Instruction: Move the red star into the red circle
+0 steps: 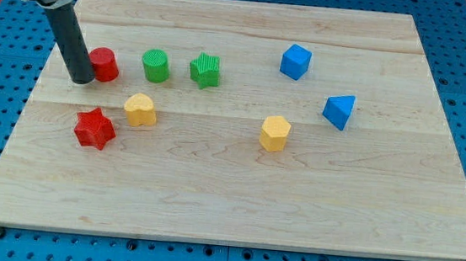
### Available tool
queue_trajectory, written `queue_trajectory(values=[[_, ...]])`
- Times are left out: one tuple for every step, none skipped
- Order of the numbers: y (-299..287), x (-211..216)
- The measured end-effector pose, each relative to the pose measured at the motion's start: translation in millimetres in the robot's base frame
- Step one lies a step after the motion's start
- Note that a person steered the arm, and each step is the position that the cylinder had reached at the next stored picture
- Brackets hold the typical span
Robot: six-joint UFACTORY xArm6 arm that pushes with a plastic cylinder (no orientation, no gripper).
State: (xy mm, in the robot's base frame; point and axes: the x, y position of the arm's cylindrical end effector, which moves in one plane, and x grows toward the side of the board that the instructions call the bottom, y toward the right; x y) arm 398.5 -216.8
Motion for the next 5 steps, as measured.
queue_trajectory(values=[[8, 2], [-4, 48], [-52, 101], [7, 161], [61, 154]])
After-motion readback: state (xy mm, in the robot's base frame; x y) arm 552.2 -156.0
